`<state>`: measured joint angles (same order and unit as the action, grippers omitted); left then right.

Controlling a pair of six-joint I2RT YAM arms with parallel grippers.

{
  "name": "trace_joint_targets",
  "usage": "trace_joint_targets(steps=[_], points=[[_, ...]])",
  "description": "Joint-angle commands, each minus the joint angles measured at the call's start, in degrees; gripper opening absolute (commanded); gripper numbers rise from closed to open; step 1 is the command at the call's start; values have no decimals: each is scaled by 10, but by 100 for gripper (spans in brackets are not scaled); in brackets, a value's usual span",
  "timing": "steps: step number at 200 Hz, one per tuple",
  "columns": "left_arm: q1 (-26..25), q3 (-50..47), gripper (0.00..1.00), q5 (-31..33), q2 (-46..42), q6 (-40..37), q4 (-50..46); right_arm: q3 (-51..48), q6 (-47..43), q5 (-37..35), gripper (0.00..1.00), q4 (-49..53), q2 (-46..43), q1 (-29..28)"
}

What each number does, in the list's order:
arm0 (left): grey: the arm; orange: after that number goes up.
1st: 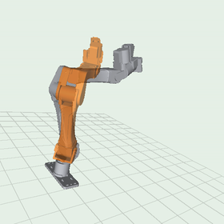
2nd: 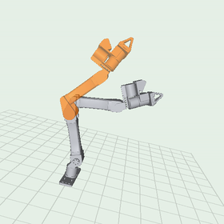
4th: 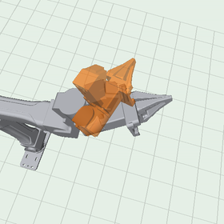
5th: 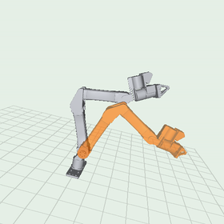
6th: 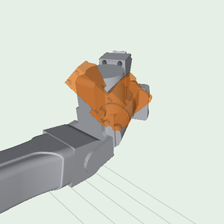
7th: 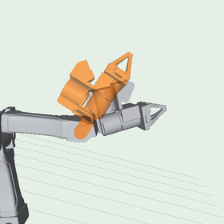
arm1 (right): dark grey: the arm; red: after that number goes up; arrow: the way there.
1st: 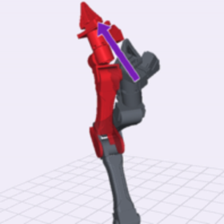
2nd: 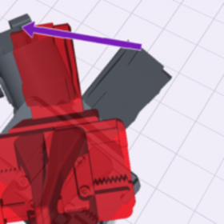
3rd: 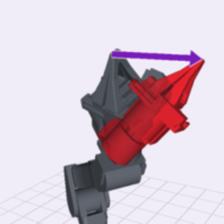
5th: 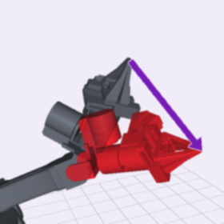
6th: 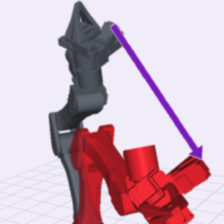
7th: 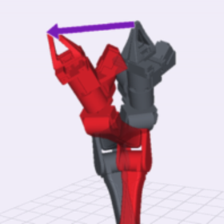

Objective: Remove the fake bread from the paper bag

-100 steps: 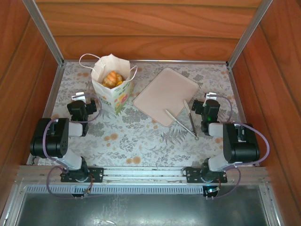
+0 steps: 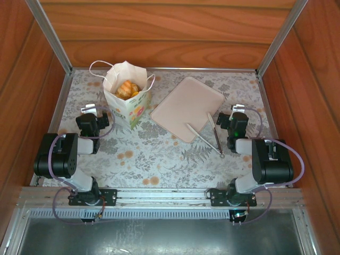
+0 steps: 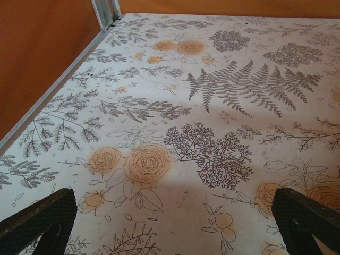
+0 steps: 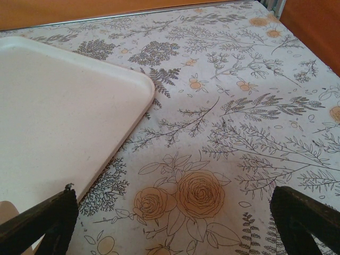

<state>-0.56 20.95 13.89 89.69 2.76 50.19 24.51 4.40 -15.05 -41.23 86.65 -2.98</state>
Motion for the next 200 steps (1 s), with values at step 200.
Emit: trace_joint_targets(steps=[200], points=[[37, -16, 100, -61, -56, 26, 13, 34, -5, -7, 100, 42, -20, -3]])
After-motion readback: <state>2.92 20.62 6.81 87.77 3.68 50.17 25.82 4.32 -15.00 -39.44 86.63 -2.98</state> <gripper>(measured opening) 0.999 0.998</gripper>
